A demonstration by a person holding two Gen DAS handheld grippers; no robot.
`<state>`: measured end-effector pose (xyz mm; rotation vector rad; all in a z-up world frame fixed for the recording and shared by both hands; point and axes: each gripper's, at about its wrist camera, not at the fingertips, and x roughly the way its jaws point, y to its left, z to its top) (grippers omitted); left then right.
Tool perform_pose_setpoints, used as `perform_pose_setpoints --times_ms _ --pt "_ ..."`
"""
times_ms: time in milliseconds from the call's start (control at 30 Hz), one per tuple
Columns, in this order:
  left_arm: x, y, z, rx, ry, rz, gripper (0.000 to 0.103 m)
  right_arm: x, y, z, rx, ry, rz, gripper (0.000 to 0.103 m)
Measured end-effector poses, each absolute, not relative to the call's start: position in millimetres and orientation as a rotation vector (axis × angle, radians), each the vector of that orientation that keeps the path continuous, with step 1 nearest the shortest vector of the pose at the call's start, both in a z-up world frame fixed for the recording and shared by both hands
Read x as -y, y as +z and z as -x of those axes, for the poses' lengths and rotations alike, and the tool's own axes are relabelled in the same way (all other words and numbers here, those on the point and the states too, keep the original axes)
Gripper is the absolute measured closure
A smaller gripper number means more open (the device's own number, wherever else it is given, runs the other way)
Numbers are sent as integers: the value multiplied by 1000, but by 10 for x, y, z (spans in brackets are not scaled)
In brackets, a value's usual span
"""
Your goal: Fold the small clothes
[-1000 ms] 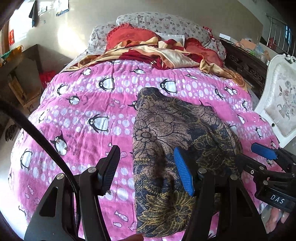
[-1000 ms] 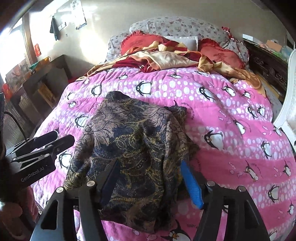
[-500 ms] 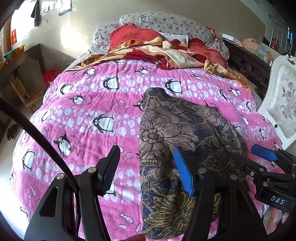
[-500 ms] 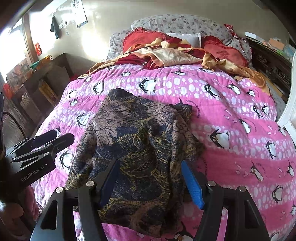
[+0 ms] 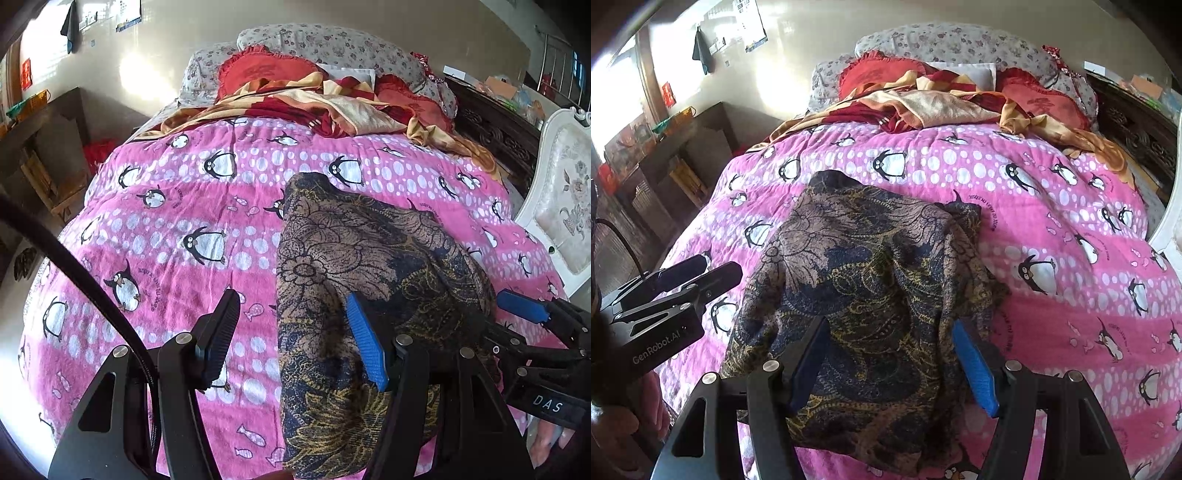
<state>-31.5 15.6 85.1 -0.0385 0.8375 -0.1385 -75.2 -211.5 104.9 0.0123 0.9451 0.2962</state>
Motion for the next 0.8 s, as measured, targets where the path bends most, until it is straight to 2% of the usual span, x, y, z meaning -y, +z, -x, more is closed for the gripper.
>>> perform_pose_setpoints --times_ms 800 --pt "-229 810 274 -810 -135 71 43 2110 956 707 -973 303 -10 36"
